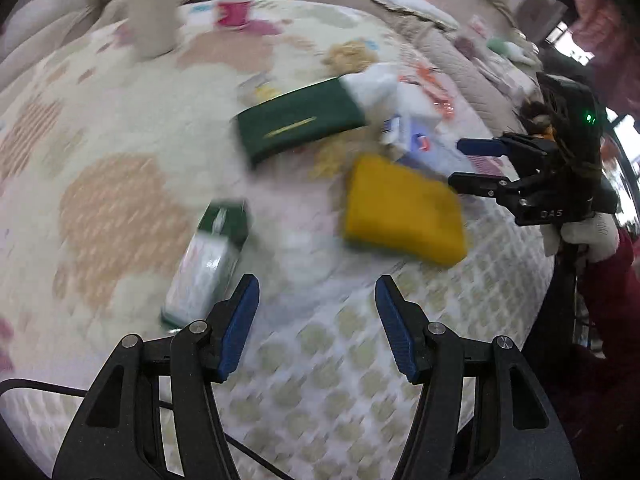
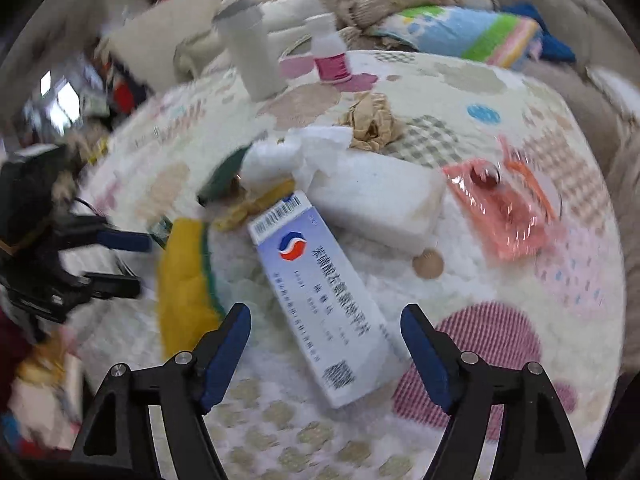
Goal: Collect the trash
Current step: 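Grasp the green toothpaste box with the left gripper while right grasps white medicine box, then lift both held boxes and carry them over the round black bin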
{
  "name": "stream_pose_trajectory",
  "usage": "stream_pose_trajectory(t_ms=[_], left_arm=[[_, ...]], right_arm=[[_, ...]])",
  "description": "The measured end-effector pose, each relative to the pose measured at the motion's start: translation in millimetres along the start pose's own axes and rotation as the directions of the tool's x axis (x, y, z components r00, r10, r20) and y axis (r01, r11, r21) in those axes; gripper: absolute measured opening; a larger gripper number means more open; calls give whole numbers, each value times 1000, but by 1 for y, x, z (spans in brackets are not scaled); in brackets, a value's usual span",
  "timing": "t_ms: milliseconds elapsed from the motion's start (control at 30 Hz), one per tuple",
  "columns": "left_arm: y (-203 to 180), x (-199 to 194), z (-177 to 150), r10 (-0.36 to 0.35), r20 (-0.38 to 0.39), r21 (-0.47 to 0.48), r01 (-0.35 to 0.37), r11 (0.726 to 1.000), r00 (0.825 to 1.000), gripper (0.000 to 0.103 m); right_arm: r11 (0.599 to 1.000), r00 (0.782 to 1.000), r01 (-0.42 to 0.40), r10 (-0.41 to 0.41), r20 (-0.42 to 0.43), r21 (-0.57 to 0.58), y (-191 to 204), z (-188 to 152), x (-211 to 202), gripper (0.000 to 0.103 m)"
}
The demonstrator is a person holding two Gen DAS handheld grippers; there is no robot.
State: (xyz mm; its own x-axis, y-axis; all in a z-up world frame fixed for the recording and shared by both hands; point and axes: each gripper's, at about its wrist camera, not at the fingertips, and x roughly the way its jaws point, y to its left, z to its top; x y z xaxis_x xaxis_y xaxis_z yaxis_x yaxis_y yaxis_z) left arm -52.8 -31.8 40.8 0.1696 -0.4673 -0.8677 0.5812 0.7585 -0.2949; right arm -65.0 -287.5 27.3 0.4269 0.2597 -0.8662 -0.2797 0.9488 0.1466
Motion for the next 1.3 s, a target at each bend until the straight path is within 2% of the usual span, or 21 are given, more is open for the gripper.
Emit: stream_pose_trajectory(t_ms=[67, 133, 167, 233, 367, 400, 533, 600, 700, 733, 767, 867, 1033, 1100, 1300], left_arm=[[5, -8, -5, 5, 29, -33, -4, 999, 1000, 59], [8, -18, -6, 22, 72, -71, -17, 997, 997, 59], [9, -19, -6, 31, 84, -80, -24, 997, 996, 59], [10, -24, -3, 91, 111, -95, -80, 992, 990, 59], [10, -22, 1, 244, 140, -73, -236, 969, 960, 59], [9, -19, 2, 276, 138, -52, -271, 961, 951, 59], [12, 1, -1, 340, 85, 15, -342, 940, 937, 60], [12, 12, -1, 337, 63, 21, -339, 941, 939, 60], [14, 20, 0, 331, 50, -11, -330, 944, 942, 59], [14, 19, -1, 325, 56, -28, -324, 946, 944, 48], [13, 18, -1, 322, 55, -38, -320, 947, 945, 24], [13, 11, 1, 298, 52, -77, -293, 953, 953, 21], [-13, -6, 4, 303, 101, -78, -296, 952, 948, 21], [-27, -14, 8, 305, 131, -67, -298, 952, 943, 21], [-82, -22, 27, 256, 182, 5, -262, 965, 949, 21]], right_arm=[[999, 1000, 23, -24, -19, -42, 1, 2, 8, 75], [998, 1000, 14, -15, -26, -54, 1, 2, 15, 75], [998, 999, 18, -20, -29, -62, 1, 2, 19, 69], [995, 998, 62, -63, -13, -77, 3, -1, 20, 59], [998, 998, 47, -48, -28, -33, 1, -15, 8, 50], [998, 998, 49, -50, -33, -25, 0, -20, 5, 49], [999, 999, 35, -35, -27, 8, -5, -33, -5, 51], [997, 997, 71, -72, -25, -10, -2, -30, -1, 55], [996, 997, 82, -82, 6, -24, 2, -26, 5, 56], [996, 996, 88, -87, 15, -25, 2, -25, 6, 55], [996, 996, 92, -92, 19, -20, 2, -25, 6, 47], [998, 997, 53, -53, 48, 18, -1, -27, -2, 46], [998, 995, 39, -44, 88, 57, -9, -34, -21, 46], [997, 993, 40, -47, 106, 71, -13, -37, -30, 46], [992, 987, 55, -70, 143, 111, -30, -48, -56, 46]])
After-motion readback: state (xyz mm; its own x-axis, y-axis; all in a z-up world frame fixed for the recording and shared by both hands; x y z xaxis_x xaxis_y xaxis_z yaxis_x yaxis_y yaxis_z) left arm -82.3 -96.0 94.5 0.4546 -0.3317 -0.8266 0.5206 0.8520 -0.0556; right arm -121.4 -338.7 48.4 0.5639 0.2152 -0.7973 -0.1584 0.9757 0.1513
